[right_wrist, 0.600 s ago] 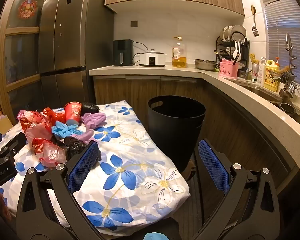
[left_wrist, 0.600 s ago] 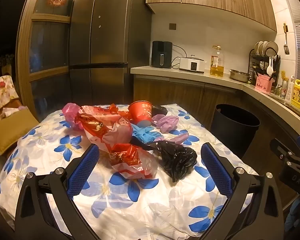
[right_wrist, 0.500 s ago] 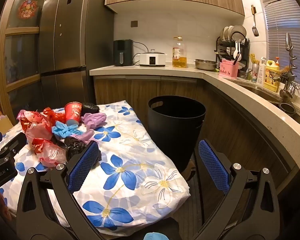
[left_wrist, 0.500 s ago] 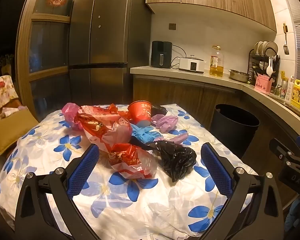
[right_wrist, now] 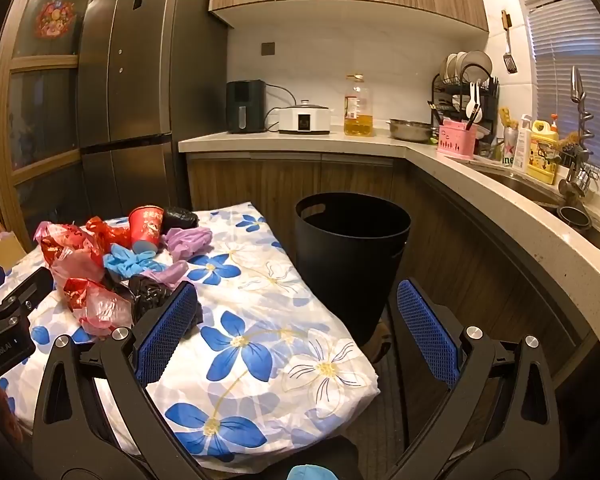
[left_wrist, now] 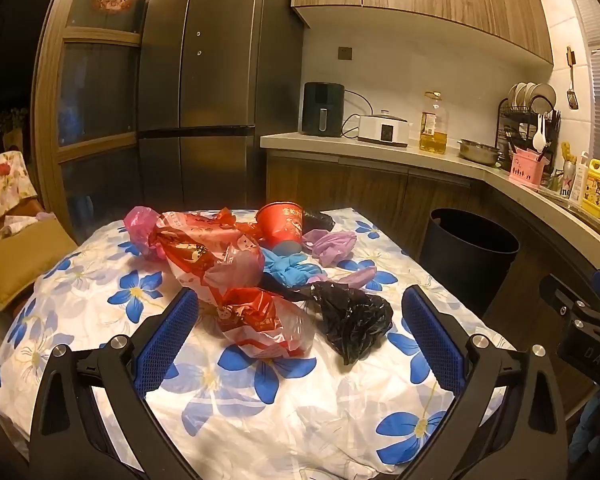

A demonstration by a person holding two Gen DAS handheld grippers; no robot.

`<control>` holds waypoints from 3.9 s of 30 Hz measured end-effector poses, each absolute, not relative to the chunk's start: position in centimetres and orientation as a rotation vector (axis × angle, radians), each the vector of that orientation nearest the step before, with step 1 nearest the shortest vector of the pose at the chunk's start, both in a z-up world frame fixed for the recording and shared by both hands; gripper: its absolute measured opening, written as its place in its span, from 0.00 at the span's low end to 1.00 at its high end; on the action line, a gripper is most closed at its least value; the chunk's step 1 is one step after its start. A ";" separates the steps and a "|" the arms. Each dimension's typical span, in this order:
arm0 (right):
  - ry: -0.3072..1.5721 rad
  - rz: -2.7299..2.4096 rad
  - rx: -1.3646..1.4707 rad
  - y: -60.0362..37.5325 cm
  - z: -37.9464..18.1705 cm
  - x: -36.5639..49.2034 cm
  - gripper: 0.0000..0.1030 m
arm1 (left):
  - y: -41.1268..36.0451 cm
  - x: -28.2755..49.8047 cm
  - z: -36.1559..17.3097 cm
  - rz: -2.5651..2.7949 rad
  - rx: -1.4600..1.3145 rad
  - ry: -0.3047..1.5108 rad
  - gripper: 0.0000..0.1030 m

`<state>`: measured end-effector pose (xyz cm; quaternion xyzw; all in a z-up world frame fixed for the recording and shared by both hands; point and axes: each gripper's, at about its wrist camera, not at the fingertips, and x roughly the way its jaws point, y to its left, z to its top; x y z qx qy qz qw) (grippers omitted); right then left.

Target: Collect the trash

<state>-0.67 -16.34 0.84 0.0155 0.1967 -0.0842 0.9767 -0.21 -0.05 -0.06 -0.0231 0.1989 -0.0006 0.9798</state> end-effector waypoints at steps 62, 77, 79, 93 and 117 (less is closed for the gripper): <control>0.395 -0.172 0.033 -16.7 1.1 -0.6 0.96 | -0.7 -0.2 0.5 -0.025 -0.042 0.399 0.95; 0.396 -0.176 0.038 -17.1 0.6 -0.5 0.96 | -0.9 -0.2 0.3 -0.032 -0.041 0.398 0.95; 0.396 -0.177 0.036 -17.1 0.6 -0.5 0.96 | -0.9 -0.2 0.3 -0.035 -0.042 0.395 0.95; 0.408 -0.149 0.034 -16.8 -0.7 0.5 0.96 | 1.2 0.2 -1.6 -0.051 -0.091 0.392 0.95; 0.380 0.226 0.052 -10.1 -6.7 7.3 0.85 | 4.9 2.7 -5.9 -0.050 -0.142 0.369 0.86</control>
